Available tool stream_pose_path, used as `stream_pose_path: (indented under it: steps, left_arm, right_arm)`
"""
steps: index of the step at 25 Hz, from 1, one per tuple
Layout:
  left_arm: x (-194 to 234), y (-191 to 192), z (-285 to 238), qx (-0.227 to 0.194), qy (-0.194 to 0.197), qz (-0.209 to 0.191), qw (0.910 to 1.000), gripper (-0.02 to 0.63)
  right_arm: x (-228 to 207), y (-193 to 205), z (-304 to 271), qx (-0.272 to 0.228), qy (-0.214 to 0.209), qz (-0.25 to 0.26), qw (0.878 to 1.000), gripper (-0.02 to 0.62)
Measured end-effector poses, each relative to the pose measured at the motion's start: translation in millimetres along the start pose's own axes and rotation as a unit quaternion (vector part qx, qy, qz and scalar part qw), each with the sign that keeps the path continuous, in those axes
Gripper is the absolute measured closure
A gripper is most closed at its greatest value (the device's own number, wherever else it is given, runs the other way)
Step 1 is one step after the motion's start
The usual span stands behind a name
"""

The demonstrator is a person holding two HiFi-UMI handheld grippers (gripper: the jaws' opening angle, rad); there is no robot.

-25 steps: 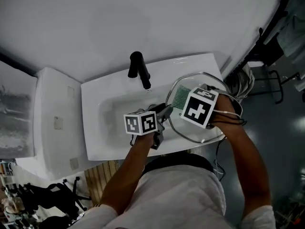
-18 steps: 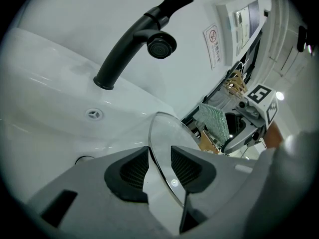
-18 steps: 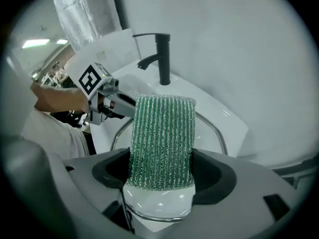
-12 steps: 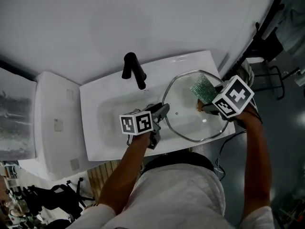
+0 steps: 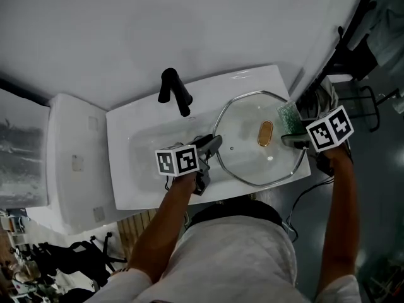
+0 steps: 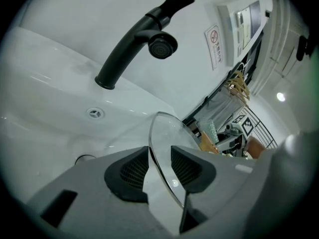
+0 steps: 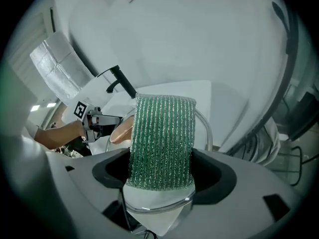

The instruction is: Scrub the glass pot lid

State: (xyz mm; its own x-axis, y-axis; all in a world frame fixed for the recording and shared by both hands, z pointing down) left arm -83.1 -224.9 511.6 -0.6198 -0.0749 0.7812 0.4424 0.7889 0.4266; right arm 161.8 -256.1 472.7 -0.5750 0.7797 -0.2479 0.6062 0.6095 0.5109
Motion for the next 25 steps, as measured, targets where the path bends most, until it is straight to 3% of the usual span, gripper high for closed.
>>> stream_pose_path:
  steps: [4, 8, 12, 18, 25]
  left_arm:
    - [0, 0, 0, -0.001, 0.0, -0.001, 1.0, 0.454]
    - [-1, 0, 0, -0.002, -0.001, -0.002, 1.0, 0.454]
    - [0, -1, 0, -0.002, 0.0, -0.004, 1.0, 0.454]
    - [0, 0, 0, 0.0, 0.001, -0.007, 1.0, 0.454]
    - [0, 0, 0, 0.002, 0.003, -0.009, 1.0, 0.454]
  right_arm:
    - [6, 1, 5, -0.011, 0.012, 0.005, 1.0, 0.247]
    - [39, -20, 20, -0.015, 0.055, 0.076, 0.996, 0.247]
    - [80, -39, 25, -0.009, 0.105, 0.16, 0.981, 0.247]
    - [125, -44, 2, 0.018, 0.167, 0.239, 0.956, 0.247]
    - [155, -25, -38, 0.073, 0.183, 0.301, 0.933, 0.247]
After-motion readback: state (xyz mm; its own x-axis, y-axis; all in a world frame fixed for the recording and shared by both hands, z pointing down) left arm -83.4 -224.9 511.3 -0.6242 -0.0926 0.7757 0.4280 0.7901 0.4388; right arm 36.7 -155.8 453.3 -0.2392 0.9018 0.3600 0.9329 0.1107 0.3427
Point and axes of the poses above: the fingertips, and each gripper's own axes: z backward along the fingers, x to its left, y out of its underside, the point moved 2 cm from there along z, backward along the fingers, and after that the axes turned 12 degrees about z, right-handed, at the moved point
